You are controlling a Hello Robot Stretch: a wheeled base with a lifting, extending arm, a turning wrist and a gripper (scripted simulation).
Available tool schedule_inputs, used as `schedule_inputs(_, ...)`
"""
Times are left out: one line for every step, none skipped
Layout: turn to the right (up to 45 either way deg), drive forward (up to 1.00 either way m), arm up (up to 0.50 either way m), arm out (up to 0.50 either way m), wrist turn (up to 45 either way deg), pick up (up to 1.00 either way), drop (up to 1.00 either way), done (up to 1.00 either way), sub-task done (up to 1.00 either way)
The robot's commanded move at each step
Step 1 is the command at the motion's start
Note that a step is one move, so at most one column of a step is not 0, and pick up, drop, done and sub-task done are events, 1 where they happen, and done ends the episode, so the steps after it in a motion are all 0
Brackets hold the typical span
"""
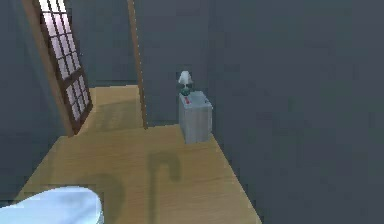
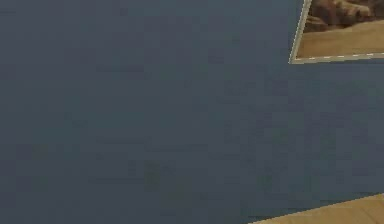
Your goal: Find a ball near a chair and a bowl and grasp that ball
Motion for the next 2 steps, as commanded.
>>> schedule_inputs(0.0,0.45,0.0,0.0,0.0,0.0,0.0,0.0,0.0)
schedule_inputs(0.0,0.8,0.0,0.0,0.0,0.0,0.0,0.0,0.0)
